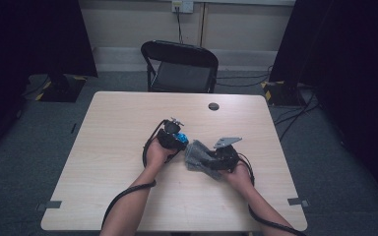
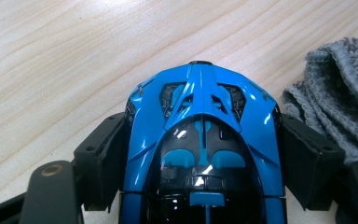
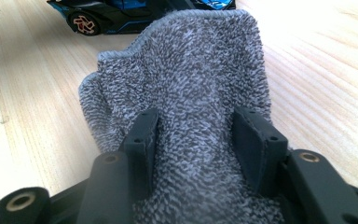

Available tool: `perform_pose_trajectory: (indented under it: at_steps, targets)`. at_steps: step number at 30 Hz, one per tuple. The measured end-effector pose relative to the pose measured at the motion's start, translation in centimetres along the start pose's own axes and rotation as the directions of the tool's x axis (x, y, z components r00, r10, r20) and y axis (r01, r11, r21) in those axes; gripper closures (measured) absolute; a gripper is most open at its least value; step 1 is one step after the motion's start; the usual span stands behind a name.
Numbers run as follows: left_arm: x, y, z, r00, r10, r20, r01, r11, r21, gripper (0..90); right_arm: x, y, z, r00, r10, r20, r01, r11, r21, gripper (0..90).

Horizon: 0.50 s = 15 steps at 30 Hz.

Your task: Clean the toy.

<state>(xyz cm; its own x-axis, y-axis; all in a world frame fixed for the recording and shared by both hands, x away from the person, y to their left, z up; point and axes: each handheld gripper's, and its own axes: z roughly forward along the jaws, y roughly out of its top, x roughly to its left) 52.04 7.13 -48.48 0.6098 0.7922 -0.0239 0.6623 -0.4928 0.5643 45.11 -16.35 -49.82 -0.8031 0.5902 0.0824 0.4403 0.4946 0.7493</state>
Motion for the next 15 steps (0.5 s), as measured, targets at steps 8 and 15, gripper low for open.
perform_pose_trajectory:
  at_steps: [8,15]
  targets:
    - [0.0,-0.3,-0.7,0.9999,-0.001,-0.017,0.001,1.0000,-0.002,24.8,0.0,0.0,0.0,1.0000,0.000,-0.001,0.000,1.000,-0.001,52.2]
    - [0.2,-0.4,-2.1,1.0000,-0.006,0.004,0.006,0.9998,-0.020,24.9,0.0,0.0,0.0,1.0000,0.001,0.004,-0.001,1.000,-0.002,52.3]
